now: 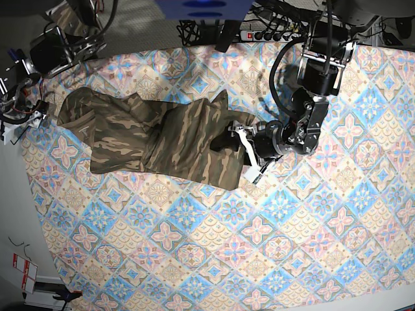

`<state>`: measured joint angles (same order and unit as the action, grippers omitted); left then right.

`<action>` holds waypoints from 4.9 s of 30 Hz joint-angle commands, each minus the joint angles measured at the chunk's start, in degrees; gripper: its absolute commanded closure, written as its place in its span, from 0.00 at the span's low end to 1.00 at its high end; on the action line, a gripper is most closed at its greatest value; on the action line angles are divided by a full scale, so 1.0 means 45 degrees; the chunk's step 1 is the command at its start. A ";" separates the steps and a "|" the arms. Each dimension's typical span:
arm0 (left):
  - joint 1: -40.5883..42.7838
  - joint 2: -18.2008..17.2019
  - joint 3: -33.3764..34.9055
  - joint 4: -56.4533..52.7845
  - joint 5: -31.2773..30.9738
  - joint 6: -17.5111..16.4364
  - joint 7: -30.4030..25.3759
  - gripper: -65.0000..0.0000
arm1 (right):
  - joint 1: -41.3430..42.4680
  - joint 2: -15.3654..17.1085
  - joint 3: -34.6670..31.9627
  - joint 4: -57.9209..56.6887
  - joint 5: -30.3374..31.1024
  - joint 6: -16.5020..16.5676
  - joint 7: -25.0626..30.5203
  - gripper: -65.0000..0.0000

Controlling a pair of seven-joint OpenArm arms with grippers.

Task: Fold the T-shirt properly
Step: 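Fold the strip end with the left gripper toward the right gripper, then grasp the collar end with the right gripper, then fold the collar end with the right gripper onto the folded half, then press the folded bundle with both grippers and release the right gripper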

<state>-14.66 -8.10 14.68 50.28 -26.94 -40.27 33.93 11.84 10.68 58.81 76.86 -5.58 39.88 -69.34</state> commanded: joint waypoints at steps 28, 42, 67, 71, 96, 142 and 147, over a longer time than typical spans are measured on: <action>0.0043 -0.0086 0.0089 0.0011 0.0272 0.0060 0.0440 0.25 | -0.0393 0.0392 -0.0028 -0.4821 0.4904 0.0027 -0.1910 0.23; 0.0043 -0.0086 0.0108 -0.0009 0.0292 0.0060 0.0440 0.25 | -0.1507 0.0392 -0.3075 -0.4802 0.8714 0.0027 -0.2369 0.23; 0.0375 0.0325 0.0128 0.0011 0.0292 0.0060 0.0440 0.25 | -0.0764 0.0567 -0.4951 -0.3786 0.9261 0.0027 -0.2261 0.95; 0.0395 0.0637 0.0441 0.0011 0.0292 0.0060 0.0440 0.25 | -0.0256 0.0646 -0.5048 -0.3141 0.9261 0.0027 -0.2339 0.95; 0.0356 0.1633 0.1730 -0.0009 0.0155 0.0060 0.0381 0.25 | -0.0471 0.0567 -1.2277 0.5084 0.9339 0.0027 -0.2369 0.95; 0.4497 -0.0867 -0.2627 0.8138 0.0292 0.0060 0.2901 0.24 | -0.0706 -0.0956 -1.8470 0.3501 0.7737 0.0027 -0.2369 0.36; 0.4497 -0.0867 -0.3408 0.7649 0.0292 0.0060 0.2901 0.24 | -0.0315 -0.1308 -1.8782 0.5572 0.9612 0.0027 -0.2369 0.36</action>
<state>6.26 -11.90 -0.56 83.90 -24.40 -39.44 48.05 8.93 5.30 -25.76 100.88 36.21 39.94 -81.52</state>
